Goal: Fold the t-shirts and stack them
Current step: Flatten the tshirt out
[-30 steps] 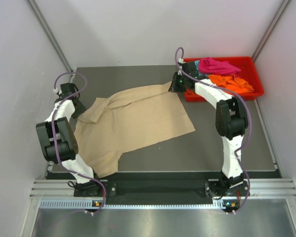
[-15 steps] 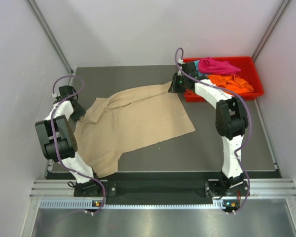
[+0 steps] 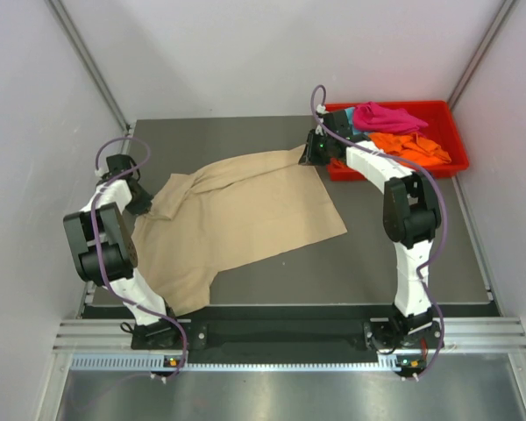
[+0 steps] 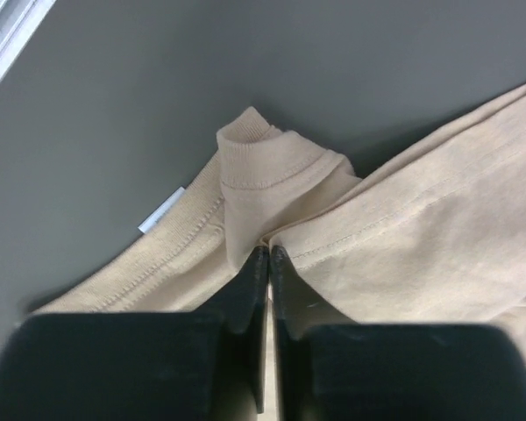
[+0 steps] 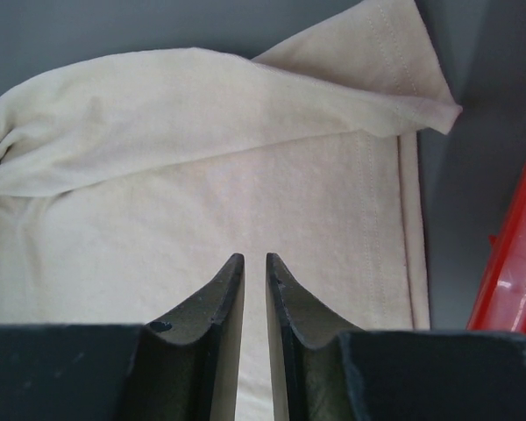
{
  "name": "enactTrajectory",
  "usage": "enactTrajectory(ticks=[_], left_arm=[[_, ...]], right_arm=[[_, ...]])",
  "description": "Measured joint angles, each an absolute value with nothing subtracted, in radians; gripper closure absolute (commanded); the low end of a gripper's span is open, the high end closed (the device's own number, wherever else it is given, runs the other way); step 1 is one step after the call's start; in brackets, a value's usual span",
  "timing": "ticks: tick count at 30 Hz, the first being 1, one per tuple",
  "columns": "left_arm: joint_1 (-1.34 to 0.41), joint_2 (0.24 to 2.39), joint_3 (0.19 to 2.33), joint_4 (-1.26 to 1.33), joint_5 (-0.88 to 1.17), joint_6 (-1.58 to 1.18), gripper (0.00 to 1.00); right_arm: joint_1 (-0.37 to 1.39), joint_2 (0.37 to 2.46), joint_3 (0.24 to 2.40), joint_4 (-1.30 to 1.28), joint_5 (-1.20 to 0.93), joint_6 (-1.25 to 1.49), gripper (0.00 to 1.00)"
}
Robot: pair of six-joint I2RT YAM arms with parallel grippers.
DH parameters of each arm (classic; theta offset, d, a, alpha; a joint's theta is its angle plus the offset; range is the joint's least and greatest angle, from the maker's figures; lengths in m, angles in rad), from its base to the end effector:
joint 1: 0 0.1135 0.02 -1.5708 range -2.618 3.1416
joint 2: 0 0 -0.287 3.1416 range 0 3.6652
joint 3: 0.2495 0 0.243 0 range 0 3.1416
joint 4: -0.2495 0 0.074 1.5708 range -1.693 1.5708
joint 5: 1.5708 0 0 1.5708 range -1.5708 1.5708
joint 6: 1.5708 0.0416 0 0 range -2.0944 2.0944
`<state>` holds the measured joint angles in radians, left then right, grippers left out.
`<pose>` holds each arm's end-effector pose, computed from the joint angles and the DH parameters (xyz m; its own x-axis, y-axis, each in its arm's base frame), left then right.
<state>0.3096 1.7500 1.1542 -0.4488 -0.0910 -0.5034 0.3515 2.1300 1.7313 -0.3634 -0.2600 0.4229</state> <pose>0.3395 0.1126 0.2136 -0.5541 -0.6816 -0.4779 -0.7012 0.6916 -0.1735 0.4612 0.1805 0.2418 -0.7993 0.1293 -0.5868 -0.1966 0.8665 0.4587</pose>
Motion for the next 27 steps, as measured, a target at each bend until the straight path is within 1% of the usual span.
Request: enactTrajectory(ticks=[3, 4, 5, 7, 8, 10, 11, 16, 20, 22, 25, 27], left_arm=[[0.31, 1.761, 1.156, -0.449, -0.095, -0.501, 1.0], [0.31, 1.762, 1.156, -0.449, -0.097, -0.5, 1.0], [0.309, 1.761, 1.158, -0.45, -0.102, -0.5, 1.0], [0.305, 1.751, 1.161, -0.449, -0.128, -0.499, 1.0], [0.302, 1.736, 1.161, -0.449, -0.152, -0.498, 1.0], [0.298, 1.692, 1.162, -0.448, -0.2, -0.495, 1.0], [0.294, 1.657, 1.163, -0.448, -0.231, -0.492, 1.0], [0.292, 1.504, 1.179, -0.408, -0.37, -0.472, 1.0], [0.294, 1.47, 1.217, -0.379, -0.456, -0.448, 1.0], [0.294, 1.471, 1.218, -0.366, -0.473, -0.434, 1.0], [0.295, 1.471, 1.217, -0.362, -0.453, -0.408, 1.0], [0.296, 1.471, 1.214, -0.344, -0.416, -0.393, 1.0]], right_arm=[[0.352, 2.13, 1.729, -0.363, -0.253, 0.431, 0.78], [0.352, 2.131, 1.73, -0.363, -0.247, 0.433, 0.75], [0.352, 2.133, 1.73, -0.364, -0.234, 0.438, 0.7], [0.352, 2.14, 1.738, -0.372, -0.205, 0.443, 0.65], [0.352, 2.151, 1.756, -0.39, -0.181, 0.447, 0.6], [0.352, 2.178, 1.803, -0.414, -0.137, 0.451, 0.57], [0.352, 2.194, 1.829, -0.423, -0.114, 0.449, 0.53], [0.352, 2.269, 1.971, -0.464, 0.007, 0.449, 0.5], [0.351, 2.322, 2.062, -0.472, 0.058, 0.449, 0.55], [0.351, 2.347, 2.096, -0.47, 0.065, 0.459, 0.55], [0.351, 2.368, 2.103, -0.464, 0.058, 0.503, 0.53], [0.352, 2.371, 2.101, -0.467, 0.046, 0.545, 0.48]])
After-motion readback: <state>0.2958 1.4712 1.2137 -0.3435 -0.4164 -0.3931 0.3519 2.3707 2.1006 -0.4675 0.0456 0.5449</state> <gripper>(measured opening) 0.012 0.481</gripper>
